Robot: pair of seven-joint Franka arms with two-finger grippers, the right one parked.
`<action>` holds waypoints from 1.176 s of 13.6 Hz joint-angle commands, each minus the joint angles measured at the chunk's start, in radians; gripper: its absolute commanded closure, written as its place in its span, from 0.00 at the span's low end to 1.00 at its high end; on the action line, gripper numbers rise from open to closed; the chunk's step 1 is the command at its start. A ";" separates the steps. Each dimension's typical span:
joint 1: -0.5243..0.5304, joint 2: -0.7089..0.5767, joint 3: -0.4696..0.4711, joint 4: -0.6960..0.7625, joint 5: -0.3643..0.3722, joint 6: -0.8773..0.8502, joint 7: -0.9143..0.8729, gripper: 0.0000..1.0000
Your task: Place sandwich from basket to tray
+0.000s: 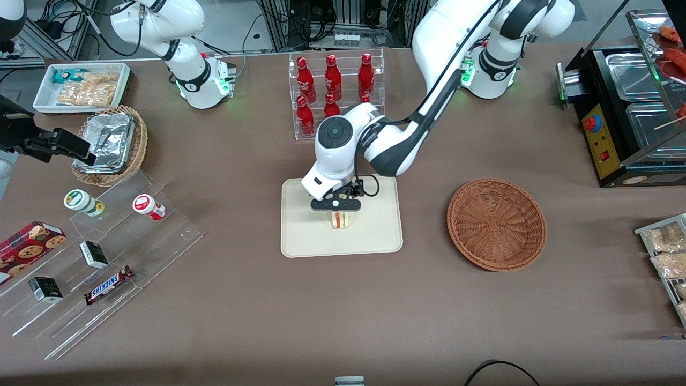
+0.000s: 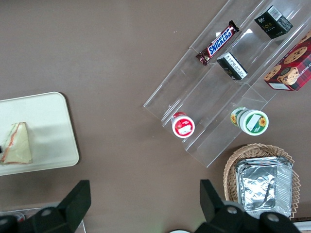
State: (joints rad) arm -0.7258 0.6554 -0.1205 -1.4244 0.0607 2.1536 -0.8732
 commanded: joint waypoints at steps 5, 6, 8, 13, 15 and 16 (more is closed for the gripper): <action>0.172 -0.259 0.001 -0.025 -0.051 -0.294 -0.015 0.01; 0.211 -0.295 0.001 -0.025 -0.053 -0.346 -0.010 0.01; 0.288 -0.353 0.001 -0.027 -0.052 -0.440 -0.004 0.01; 0.472 -0.416 0.002 -0.025 -0.039 -0.535 0.101 0.01; 0.555 -0.441 0.002 -0.027 -0.039 -0.596 0.215 0.01; 0.595 -0.442 0.002 -0.025 -0.045 -0.610 0.286 0.01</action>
State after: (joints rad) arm -0.1972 0.2501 -0.1061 -1.4274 0.0286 1.5808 -0.6875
